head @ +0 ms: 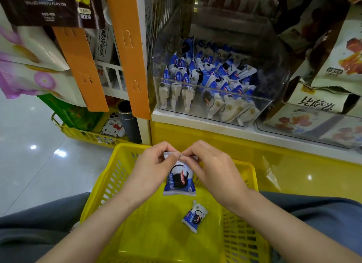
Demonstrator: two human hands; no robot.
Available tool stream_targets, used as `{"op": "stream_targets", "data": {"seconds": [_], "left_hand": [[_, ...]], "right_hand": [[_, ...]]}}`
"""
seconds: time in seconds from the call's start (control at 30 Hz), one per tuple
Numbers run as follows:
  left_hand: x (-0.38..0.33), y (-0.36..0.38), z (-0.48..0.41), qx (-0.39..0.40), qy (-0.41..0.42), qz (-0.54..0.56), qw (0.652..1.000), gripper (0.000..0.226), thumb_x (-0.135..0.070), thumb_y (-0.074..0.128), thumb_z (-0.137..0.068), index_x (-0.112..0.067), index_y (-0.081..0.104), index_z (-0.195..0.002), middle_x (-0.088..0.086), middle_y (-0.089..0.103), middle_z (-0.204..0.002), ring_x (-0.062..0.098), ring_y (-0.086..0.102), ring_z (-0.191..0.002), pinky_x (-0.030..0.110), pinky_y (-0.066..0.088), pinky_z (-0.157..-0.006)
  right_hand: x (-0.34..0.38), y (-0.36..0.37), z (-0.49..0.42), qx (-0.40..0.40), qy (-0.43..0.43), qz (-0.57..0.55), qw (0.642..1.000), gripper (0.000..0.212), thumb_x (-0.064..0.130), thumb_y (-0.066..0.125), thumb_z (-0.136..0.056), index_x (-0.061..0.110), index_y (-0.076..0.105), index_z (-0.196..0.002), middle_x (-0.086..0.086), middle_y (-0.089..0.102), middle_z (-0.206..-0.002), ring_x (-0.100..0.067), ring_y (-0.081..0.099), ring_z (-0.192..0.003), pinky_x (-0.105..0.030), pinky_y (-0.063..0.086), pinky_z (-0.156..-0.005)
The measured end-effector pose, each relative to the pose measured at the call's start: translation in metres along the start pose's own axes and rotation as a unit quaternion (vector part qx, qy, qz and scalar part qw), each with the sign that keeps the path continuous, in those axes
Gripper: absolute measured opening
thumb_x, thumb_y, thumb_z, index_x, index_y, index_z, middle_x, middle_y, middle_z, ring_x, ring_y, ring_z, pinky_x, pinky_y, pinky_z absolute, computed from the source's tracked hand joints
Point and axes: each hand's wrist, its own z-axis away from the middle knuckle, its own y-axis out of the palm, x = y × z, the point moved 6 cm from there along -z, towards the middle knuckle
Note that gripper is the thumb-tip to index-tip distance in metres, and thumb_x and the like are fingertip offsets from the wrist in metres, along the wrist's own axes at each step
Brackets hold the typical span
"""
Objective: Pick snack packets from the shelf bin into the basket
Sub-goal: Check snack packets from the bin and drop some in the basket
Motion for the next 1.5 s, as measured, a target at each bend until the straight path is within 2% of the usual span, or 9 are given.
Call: {"op": "stream_targets", "data": {"seconds": [0.13,0.3,0.43,0.6,0.73,0.93,1.1,1.37,1.5], "left_hand": [[-0.003,-0.001,-0.002,-0.029,-0.002,-0.01,1.0,0.014,-0.015,0.057,-0.089,-0.026,0.054,-0.082,-0.007,0.06,-0.079,0.008,0.057,-0.072,0.032,0.048,-0.069],[-0.004,-0.007,-0.003,-0.06,-0.038,-0.058,0.996,0.018,-0.021,0.048,-0.094,-0.028,0.055,-0.079,-0.006,0.06,-0.076,0.013,0.056,-0.069,0.032,0.047,-0.064],[0.005,0.005,-0.002,0.004,-0.189,0.152,0.97,0.036,-0.041,0.036,-0.095,-0.018,0.064,-0.09,0.002,0.069,-0.081,0.015,0.063,-0.069,0.025,0.051,-0.06],[0.003,0.0,-0.003,-0.014,-0.134,0.201,0.97,0.026,-0.02,0.06,-0.087,-0.011,0.063,-0.111,0.003,0.073,-0.094,0.014,0.068,-0.086,0.029,0.052,-0.075],[-0.004,-0.007,-0.004,-0.064,-0.095,0.18,0.977,0.018,-0.015,0.057,-0.089,-0.025,0.062,-0.103,-0.005,0.073,-0.085,0.005,0.068,-0.074,0.016,0.05,-0.061],[-0.015,0.006,-0.003,0.008,-0.047,0.152,0.987,0.025,-0.014,0.055,-0.09,-0.019,0.06,-0.114,-0.001,0.071,-0.098,0.008,0.067,-0.087,0.016,0.053,-0.067],[-0.026,0.002,0.002,-0.073,0.098,-0.082,0.989,0.029,-0.019,0.064,-0.083,-0.027,0.053,-0.109,-0.013,0.056,-0.107,-0.004,0.053,-0.096,0.007,0.04,-0.076],[-0.024,0.013,0.005,-0.018,0.123,-0.115,0.986,0.021,-0.025,0.06,-0.086,-0.04,0.049,-0.096,-0.019,0.062,-0.097,-0.003,0.058,-0.086,0.012,0.047,-0.069],[-0.017,0.014,0.008,-0.008,0.116,-0.178,0.977,0.023,-0.025,0.051,-0.091,-0.031,0.047,-0.113,-0.011,0.065,-0.099,0.001,0.061,-0.084,0.023,0.051,-0.072]], "right_hand": [[-0.007,-0.01,-0.004,-0.052,0.035,-0.018,0.998,0.008,0.024,0.06,-0.089,0.017,0.063,-0.088,0.009,0.059,-0.082,-0.005,0.054,-0.075,-0.022,0.046,-0.06],[-0.02,-0.022,-0.004,-0.137,0.097,-0.096,0.981,0.002,0.021,0.059,-0.089,0.023,0.058,-0.088,0.016,0.056,-0.079,0.0,0.054,-0.08,-0.011,0.043,-0.063],[-0.001,-0.018,0.001,-0.097,-0.009,-0.018,0.995,0.012,0.023,0.057,-0.09,0.013,0.063,-0.088,0.002,0.061,-0.088,-0.012,0.058,-0.085,-0.029,0.05,-0.068],[0.02,-0.005,0.007,-0.02,-0.151,0.123,0.981,0.017,0.021,0.054,-0.088,0.011,0.066,-0.092,-0.001,0.064,-0.096,-0.02,0.059,-0.088,-0.031,0.051,-0.057],[0.005,-0.004,0.004,-0.04,0.032,-0.104,0.993,0.025,0.027,0.054,-0.091,0.022,0.05,-0.115,0.006,0.054,-0.109,0.0,0.051,-0.098,-0.017,0.045,-0.08],[-0.024,0.007,0.003,-0.037,0.289,-0.467,0.835,0.026,0.017,0.048,-0.094,0.015,0.049,-0.12,0.001,0.067,-0.106,-0.007,0.067,-0.087,-0.02,0.054,-0.064],[-0.028,0.005,0.007,-0.06,0.327,-0.497,0.802,0.026,0.009,0.053,-0.091,0.004,0.052,-0.116,-0.011,0.067,-0.106,-0.012,0.067,-0.08,-0.02,0.053,-0.054],[-0.03,0.009,0.005,-0.052,0.303,-0.468,0.828,0.022,0.01,0.057,-0.089,0.009,0.045,-0.106,-0.009,0.065,-0.099,-0.003,0.065,-0.066,-0.02,0.054,-0.053],[-0.03,0.009,0.006,-0.048,0.26,-0.381,0.886,0.023,0.014,0.065,-0.084,0.023,0.049,-0.097,-0.001,0.067,-0.099,-0.01,0.066,-0.08,-0.025,0.056,-0.069]]}}
